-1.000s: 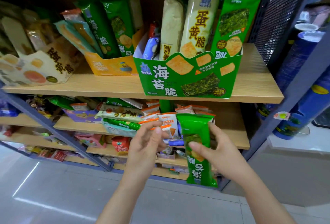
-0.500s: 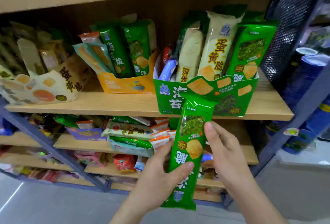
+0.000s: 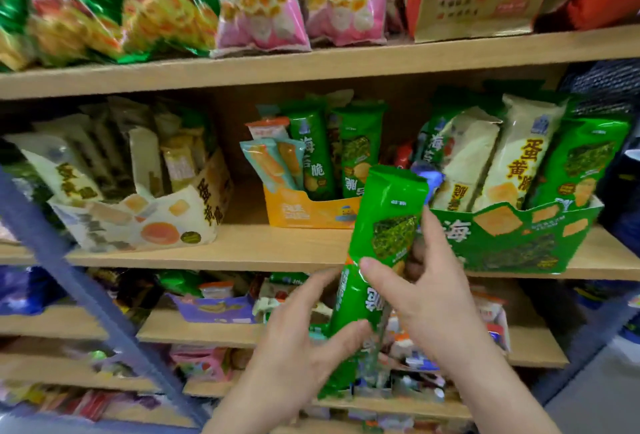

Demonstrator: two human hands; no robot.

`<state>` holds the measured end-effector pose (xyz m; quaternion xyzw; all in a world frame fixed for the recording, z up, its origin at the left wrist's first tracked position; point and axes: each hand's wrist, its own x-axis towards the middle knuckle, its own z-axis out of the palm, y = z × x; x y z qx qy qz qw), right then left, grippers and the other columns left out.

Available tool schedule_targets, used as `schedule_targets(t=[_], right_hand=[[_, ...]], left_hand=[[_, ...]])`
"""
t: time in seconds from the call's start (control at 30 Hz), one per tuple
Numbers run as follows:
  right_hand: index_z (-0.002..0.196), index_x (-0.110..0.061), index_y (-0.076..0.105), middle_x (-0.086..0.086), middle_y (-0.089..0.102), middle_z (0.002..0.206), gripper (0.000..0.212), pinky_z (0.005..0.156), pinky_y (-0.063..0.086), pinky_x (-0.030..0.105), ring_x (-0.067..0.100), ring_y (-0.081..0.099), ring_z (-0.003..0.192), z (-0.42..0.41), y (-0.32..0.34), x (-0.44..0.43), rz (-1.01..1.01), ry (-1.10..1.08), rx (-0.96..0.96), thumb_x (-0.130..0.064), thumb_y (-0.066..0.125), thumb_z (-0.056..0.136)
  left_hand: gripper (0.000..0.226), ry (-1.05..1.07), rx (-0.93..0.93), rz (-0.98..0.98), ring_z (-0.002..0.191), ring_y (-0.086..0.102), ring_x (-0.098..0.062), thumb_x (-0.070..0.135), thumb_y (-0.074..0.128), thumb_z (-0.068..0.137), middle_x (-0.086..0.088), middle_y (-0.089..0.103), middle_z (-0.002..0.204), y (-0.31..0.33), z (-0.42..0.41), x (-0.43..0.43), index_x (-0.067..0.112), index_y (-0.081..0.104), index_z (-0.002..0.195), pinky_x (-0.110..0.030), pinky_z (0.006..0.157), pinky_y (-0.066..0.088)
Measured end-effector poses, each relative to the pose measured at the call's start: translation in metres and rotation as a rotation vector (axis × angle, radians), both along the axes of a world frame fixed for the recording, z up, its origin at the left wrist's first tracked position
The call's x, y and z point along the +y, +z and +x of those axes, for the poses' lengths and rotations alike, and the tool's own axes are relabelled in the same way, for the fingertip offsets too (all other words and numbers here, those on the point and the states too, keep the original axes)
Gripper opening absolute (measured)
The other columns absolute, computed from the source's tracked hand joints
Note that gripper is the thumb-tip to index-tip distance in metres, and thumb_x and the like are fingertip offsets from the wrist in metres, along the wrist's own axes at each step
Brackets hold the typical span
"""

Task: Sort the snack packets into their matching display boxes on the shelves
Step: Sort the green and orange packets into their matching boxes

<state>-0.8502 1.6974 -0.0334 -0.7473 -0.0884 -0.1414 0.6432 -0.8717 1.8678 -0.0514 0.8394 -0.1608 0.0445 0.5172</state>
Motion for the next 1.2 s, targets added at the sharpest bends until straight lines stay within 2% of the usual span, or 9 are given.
schedule_targets(t=[0.17,0.33,0.43,0.53,0.63,0.77,0.9,1.07,1.2], right_hand=[[0.137,-0.031,0.042,-0.015,0.067,0.11,0.07,0.088,0.05,0.027,0.002,0.065,0.099,0.014,0.03,0.016,0.077,-0.223,-0.155,-0.024,0.079,0.078],[0.125,-0.036,0.044,-0.013,0.062,0.119,0.064,0.094,0.045,0.019,0.0,0.061,0.11,0.038,0.054,0.018,0.163,-0.368,-0.322,-0.022,0.084,0.076],[0.117,-0.039,0.041,-0.019,0.057,0.112,0.063,0.087,0.042,0.004,-0.015,0.057,0.102,0.05,0.067,0.022,0.189,-0.401,-0.389,-0.015,0.083,0.076],[0.119,-0.031,0.041,-0.022,0.053,0.107,0.063,0.079,0.04,-0.002,-0.023,0.055,0.094,0.065,0.068,0.03,0.2,-0.392,-0.411,-0.006,0.081,0.077],[0.13,-0.023,0.042,-0.018,0.057,0.114,0.068,0.092,0.046,0.011,-0.009,0.058,0.106,0.081,0.056,0.04,0.188,-0.38,-0.371,-0.013,0.083,0.077],[0.131,-0.025,0.042,-0.009,0.06,0.117,0.068,0.095,0.048,0.02,0.003,0.059,0.11,0.088,0.042,0.053,0.114,-0.372,-0.338,-0.022,0.084,0.076],[0.126,-0.028,0.041,-0.017,0.058,0.11,0.065,0.084,0.044,0.008,-0.006,0.058,0.102,0.087,0.043,0.057,0.01,-0.373,-0.345,-0.025,0.083,0.076],[0.122,-0.037,0.037,-0.023,0.055,0.107,0.066,0.084,0.044,0.006,-0.002,0.056,0.101,0.082,0.045,0.066,-0.185,-0.308,-0.353,-0.032,0.083,0.075],[0.122,-0.035,0.039,-0.026,0.056,0.104,0.065,0.08,0.043,0.005,-0.002,0.057,0.097,0.082,0.049,0.062,-0.218,-0.3,-0.324,-0.034,0.083,0.075]], left_hand=[[0.021,0.165,-0.297,0.179,0.087,0.058,0.007,0.025,0.064,0.091,0.024,0.065,0.102,0.022,0.039,0.053,0.037,0.065,0.108,-0.011,0.068,0.046],[0.038,0.17,-0.541,0.667,0.121,0.053,-0.017,0.016,0.051,0.097,0.01,0.056,0.135,0.036,0.118,0.045,0.025,0.056,0.134,-0.032,0.095,0.047],[0.048,0.222,-0.597,0.884,0.114,0.056,-0.023,0.012,0.052,0.094,0.005,0.055,0.13,0.036,0.154,0.036,0.023,0.046,0.14,-0.036,0.075,0.055],[0.037,0.259,-0.604,1.02,0.086,0.064,-0.024,0.007,0.06,0.087,0.002,0.059,0.102,0.033,0.165,0.038,0.019,0.059,0.122,-0.031,0.049,0.042],[0.032,0.208,-0.656,1.04,0.061,0.061,-0.025,-0.001,0.076,0.065,0.001,0.057,0.079,0.028,0.166,0.046,0.015,0.071,0.092,-0.029,0.036,0.041],[0.027,0.191,-0.747,1.052,0.059,0.061,-0.02,0.003,0.075,0.055,0.005,0.061,0.072,0.028,0.154,0.056,0.019,0.071,0.076,-0.026,0.038,0.04],[0.031,0.156,-0.824,1.017,0.062,0.062,-0.02,0.009,0.047,0.071,0.004,0.067,0.077,0.02,0.133,0.073,0.021,0.073,0.08,-0.028,0.046,0.046],[0.022,0.228,-0.941,0.905,0.066,0.059,-0.022,0.004,0.076,0.071,0.003,0.067,0.078,0.025,0.115,0.08,0.018,0.073,0.087,-0.03,0.043,0.046],[0.025,0.44,-1.065,0.723,0.093,0.054,-0.03,0.026,0.068,0.087,-0.01,0.063,0.105,0.056,0.103,0.076,0.014,0.069,0.109,-0.043,0.07,0.048]])
